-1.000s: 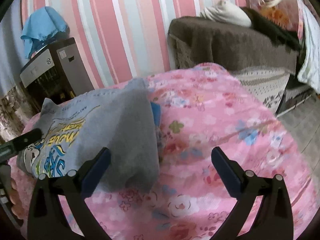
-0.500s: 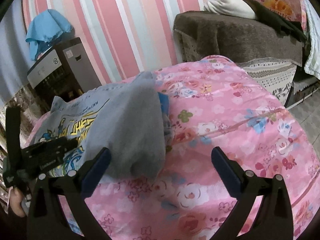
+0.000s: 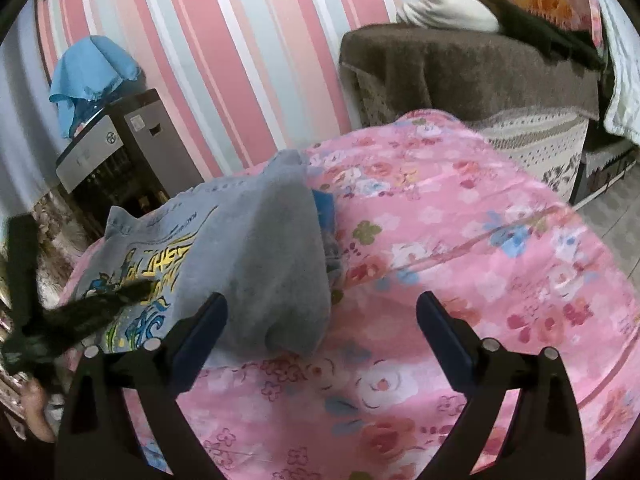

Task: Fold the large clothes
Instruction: 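Grasp the jacket edge with both grippers to start the next fold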

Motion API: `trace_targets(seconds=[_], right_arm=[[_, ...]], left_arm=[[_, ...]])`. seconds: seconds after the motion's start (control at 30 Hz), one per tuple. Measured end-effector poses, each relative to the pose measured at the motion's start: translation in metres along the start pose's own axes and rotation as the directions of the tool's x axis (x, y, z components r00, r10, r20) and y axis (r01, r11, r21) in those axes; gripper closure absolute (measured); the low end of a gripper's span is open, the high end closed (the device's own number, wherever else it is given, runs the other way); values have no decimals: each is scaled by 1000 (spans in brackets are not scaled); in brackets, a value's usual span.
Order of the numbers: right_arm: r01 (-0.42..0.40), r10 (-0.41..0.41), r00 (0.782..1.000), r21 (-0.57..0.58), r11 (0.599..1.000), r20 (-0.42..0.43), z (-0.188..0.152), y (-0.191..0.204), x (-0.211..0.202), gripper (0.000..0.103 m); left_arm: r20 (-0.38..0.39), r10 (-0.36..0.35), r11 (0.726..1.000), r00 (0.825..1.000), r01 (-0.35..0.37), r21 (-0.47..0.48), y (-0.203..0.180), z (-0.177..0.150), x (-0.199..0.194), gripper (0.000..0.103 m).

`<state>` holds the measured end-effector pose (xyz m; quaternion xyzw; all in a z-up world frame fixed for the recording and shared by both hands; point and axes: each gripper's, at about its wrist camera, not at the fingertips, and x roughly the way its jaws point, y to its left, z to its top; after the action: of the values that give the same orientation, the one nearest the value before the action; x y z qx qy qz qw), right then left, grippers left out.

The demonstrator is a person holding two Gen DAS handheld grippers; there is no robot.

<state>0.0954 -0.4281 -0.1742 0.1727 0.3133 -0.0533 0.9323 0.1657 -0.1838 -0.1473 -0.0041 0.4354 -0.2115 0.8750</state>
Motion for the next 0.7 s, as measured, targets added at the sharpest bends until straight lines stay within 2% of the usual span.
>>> trace_targets(seconds=[0.1,0.23,0.37,0.5,0.7], right_arm=[[-19,19,999,4,1000,-29,-3,2,14,8],[-86,92,993,82,993,-79,0,-1,35,8],[-125,136,986,117,985,-92,0,0,47,8],[-168,184,977,139,976,-105,2,4,52,16],[-216,240,963,182,959,-126,5,8,66,16]], left_arm=[[-11,-17,999,1000,17,-27,9,-5,11,103],[-10,13,1000,1000,-13,17,4,-7,12,103],[7,40,998,999,-40,43,-6,-9,14,103],[6,42,998,999,-42,38,-4,-8,14,103],[8,44,998,999,-44,37,-5,-10,15,103]])
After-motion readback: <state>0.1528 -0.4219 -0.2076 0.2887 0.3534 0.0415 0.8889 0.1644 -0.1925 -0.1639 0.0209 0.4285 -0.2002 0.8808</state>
